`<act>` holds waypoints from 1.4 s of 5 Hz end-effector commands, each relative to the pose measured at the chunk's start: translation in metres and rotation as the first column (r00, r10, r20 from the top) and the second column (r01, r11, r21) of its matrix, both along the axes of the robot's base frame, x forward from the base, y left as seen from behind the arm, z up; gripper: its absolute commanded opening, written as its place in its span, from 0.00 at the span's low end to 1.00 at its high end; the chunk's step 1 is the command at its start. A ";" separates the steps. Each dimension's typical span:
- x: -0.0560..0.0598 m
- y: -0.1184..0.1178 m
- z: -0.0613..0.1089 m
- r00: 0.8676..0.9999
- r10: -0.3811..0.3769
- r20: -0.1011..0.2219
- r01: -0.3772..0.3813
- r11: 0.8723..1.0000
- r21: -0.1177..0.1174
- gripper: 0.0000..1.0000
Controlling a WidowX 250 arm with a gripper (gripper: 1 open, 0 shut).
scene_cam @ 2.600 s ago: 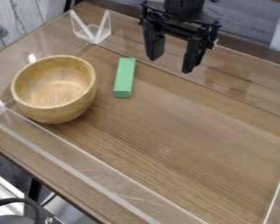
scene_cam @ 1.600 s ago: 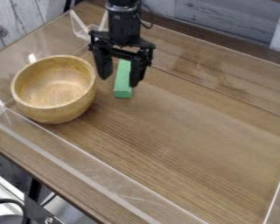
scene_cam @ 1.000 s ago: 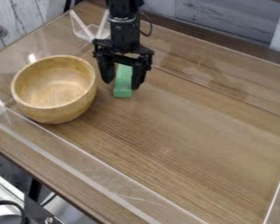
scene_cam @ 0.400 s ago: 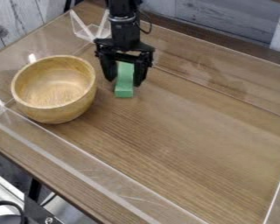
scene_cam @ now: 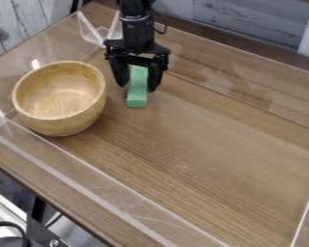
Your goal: Put the green block in the brown bowl
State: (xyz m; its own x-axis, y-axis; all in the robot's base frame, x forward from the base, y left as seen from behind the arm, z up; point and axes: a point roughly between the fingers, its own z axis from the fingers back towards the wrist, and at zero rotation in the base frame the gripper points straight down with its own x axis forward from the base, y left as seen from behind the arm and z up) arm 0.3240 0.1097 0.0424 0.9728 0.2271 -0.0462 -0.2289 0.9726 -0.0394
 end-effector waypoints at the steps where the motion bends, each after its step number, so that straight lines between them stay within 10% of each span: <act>1: 0.010 0.009 0.009 0.999 0.019 0.047 -0.020 0.999 0.027 1.00; 3: 0.006 0.004 0.045 0.995 0.009 0.104 -0.009 1.000 0.004 1.00; 7: 0.009 0.008 0.005 0.997 0.037 0.061 -0.040 0.998 0.045 1.00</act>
State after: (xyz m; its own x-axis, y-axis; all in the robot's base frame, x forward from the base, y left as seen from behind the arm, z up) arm 0.3290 0.1164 0.0364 0.9626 0.2705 -0.0127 -0.2707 0.9625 -0.0155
